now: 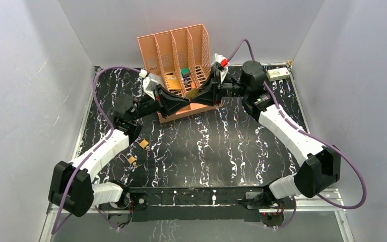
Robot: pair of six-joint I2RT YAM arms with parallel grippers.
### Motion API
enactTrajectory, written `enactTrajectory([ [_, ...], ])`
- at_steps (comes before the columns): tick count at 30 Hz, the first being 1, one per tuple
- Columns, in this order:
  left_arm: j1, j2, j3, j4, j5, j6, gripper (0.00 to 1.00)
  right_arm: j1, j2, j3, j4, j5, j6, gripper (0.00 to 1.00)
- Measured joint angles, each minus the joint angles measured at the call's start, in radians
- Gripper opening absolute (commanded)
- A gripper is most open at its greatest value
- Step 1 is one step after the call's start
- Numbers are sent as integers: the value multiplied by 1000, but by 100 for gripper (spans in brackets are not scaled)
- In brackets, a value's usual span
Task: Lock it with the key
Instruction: Lock the lock.
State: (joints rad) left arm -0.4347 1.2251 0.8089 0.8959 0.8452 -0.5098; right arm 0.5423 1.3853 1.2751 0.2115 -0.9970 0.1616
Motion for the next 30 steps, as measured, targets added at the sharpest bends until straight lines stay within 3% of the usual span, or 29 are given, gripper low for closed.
enactTrajectory([
  [10,-13,-114,-20,-10,17,1,0,40,-48,3,29,-22,37,0],
  [25,-19,-124,-41,-15,2,13,0,41,-48,-8,26,-26,33,0],
  [27,-19,-129,-45,-24,-5,19,0,42,-48,-9,22,-25,25,15],
  [30,-20,-137,-48,-45,-18,29,0,43,-48,-9,2,-18,8,30],
])
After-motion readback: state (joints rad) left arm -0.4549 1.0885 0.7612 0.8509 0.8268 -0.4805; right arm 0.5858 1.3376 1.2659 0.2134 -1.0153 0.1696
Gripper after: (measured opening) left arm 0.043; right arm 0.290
